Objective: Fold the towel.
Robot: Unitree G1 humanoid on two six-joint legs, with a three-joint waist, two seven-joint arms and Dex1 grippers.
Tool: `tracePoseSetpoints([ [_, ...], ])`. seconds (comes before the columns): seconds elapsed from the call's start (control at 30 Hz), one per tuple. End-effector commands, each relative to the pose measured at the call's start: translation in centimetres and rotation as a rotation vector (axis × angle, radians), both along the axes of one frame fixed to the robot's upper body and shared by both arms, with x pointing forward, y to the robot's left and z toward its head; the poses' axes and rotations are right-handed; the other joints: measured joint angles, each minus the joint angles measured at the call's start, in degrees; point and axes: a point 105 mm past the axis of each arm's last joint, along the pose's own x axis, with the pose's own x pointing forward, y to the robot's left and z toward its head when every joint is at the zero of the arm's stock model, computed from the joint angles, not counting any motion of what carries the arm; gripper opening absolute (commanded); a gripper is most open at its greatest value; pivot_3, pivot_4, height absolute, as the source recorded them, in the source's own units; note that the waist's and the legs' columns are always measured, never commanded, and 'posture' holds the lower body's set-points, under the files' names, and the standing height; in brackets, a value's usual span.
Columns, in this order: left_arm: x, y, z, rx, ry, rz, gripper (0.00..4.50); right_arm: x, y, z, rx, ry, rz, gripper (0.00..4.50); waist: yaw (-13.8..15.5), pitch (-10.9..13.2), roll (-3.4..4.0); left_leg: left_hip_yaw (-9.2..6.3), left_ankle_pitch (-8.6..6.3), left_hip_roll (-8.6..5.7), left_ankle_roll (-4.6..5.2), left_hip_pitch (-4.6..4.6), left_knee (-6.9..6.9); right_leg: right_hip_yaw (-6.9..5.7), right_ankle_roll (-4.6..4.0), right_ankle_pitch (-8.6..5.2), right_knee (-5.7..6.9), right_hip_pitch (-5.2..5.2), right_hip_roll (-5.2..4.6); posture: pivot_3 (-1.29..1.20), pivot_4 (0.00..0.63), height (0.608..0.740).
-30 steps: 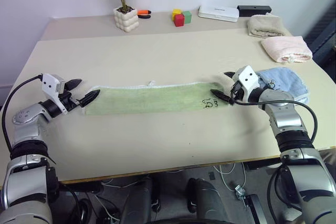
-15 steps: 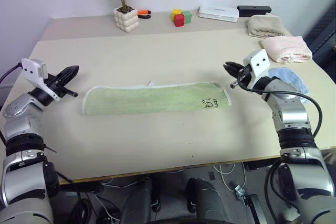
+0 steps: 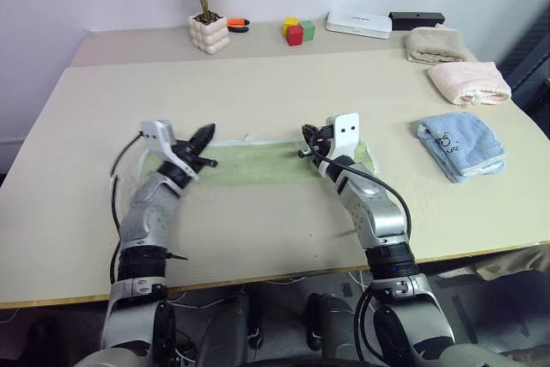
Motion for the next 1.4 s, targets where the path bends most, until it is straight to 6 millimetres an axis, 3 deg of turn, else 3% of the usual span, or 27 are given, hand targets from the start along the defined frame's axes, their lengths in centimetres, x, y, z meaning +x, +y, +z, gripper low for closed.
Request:
tracePoseSetpoints([
  [0.03,0.1,1.7,-0.4,0.062,0.004,0.058,0.0,0.5,-3.2,-0.9,-0.047,0.01,-0.108,0.07,-0.11,-0.01,0.0,0.01,0.0,0.0,0.0,0.03,-0.02,0.0,0.0,0.0,0.0,0.02,0.0,0.0,0.15,0.74],
  [0.13,0.6,5.5,-0.1,0.089,0.009,0.171,0.0,0.3,-6.4,-2.5,-0.084,0.062,-0.195,0.07,-0.17,-0.01,0.0,0.01,0.0,0.01,0.0,0.03,-0.09,0.0,-0.01,-0.01,-0.01,-0.01,0.0,0.0,0.15,0.74],
  [0.23,0.8,8.1,0.0,0.096,0.03,0.227,0.0,-0.1,-7.9,-2.8,-0.119,0.066,-0.206,0.07,-0.19,-0.02,-0.01,0.01,-0.01,0.02,0.01,0.04,-0.1,0.0,-0.01,-0.01,-0.01,-0.02,0.01,0.0,0.15,0.74],
  [0.47,0.3,11.0,0.3,0.113,0.04,0.248,0.0,-0.2,-10.1,-2.1,-0.148,0.044,-0.218,0.07,0.28,-0.05,-0.07,0.01,-0.08,-0.02,-0.03,0.06,-0.08,0.0,-0.01,-0.01,-0.05,0.03,-0.07,0.0,0.15,0.74],
  [0.53,0.0,10.5,0.8,0.069,0.021,0.183,0.0,-0.2,-9.7,-0.9,-0.096,0.016,-0.183,0.3,0.23,-0.05,-0.07,0.01,-0.1,-0.03,-0.06,0.05,-0.08,0.0,-0.01,-0.01,-0.06,0.02,-0.08,0.0,0.15,0.74],
  [0.63,-0.5,9.7,1.8,0.062,-0.027,0.096,0.78,-0.3,-9.2,1.2,0.031,-0.017,-0.135,1.3,0.06,-0.04,-0.07,0.01,-0.09,-0.02,-0.07,0.04,-0.09,0.0,-0.01,-0.01,-0.05,0.0,-0.08,0.0,0.15,0.74],
  [0.7,-0.5,9.8,2.0,0.073,-0.032,0.09,1.8,-0.4,-9.0,1.8,0.074,-0.019,-0.117,2.38,-0.14,-0.04,-0.07,0.01,-0.08,0.0,-0.05,0.04,-0.09,0.0,-0.01,-0.01,-0.05,-0.01,-0.08,0.0,0.15,0.74],
  [0.83,-1.3,9.0,4.6,0.156,-0.123,-0.033,3.87,-2.9,-9.4,4.1,0.248,0.016,-0.014,4.38,-0.03,-0.02,-0.09,0.0,-0.1,0.03,-0.06,-0.01,-0.13,0.0,-0.02,-0.01,-0.05,-0.09,-0.09,0.0,0.15,0.74],
  [0.87,-1.4,8.9,4.9,0.172,-0.128,-0.047,4.43,-3.5,-9.5,4.2,0.267,0.034,0.007,4.5,0.17,-0.02,-0.09,-0.01,-0.12,0.03,-0.08,-0.04,-0.14,0.0,-0.02,-0.01,-0.06,-0.11,-0.09,0.0,0.15,0.74],
  [1.0,-2.3,8.2,5.8,0.218,-0.165,-0.154,4.48,-6.2,-11.3,3.5,0.421,0.15,-0.009,4.5,0.31,-0.03,-0.09,-0.01,-0.32,-0.02,0.15,-0.03,-0.16,-0.03,-0.08,-0.03,-0.12,-0.09,-0.26,0.0,0.15,0.74],
  [1.17,-4.4,6.8,6.7,0.26,-0.232,-0.363,4.48,-10.3,-11.4,2.0,0.513,0.298,0.068,4.5,0.17,-0.02,-0.08,0.01,-0.41,-0.01,0.27,-0.04,-0.23,-0.01,-0.21,-0.1,-0.16,-0.14,-0.31,0.0,0.15,0.74],
  [1.27,-5.2,6.0,6.6,0.295,-0.247,-0.466,4.48,-11.2,-11.3,1.2,0.582,0.365,0.056,4.5,-0.09,-0.02,-0.06,0.05,-0.41,0.02,0.26,-0.03,-0.27,0.0,-0.23,-0.11,-0.19,-0.18,-0.3,0.0,0.15,0.74],
  [1.4,-5.5,5.3,6.7,0.322,-0.243,-0.538,4.48,-11.0,-11.1,-0.1,0.613,0.421,-0.011,4.5,0.04,-0.02,-0.05,0.07,-0.42,0.03,0.27,-0.01,-0.27,-0.01,-0.25,-0.13,-0.24,-0.19,-0.29,0.0,0.15,0.74],
])
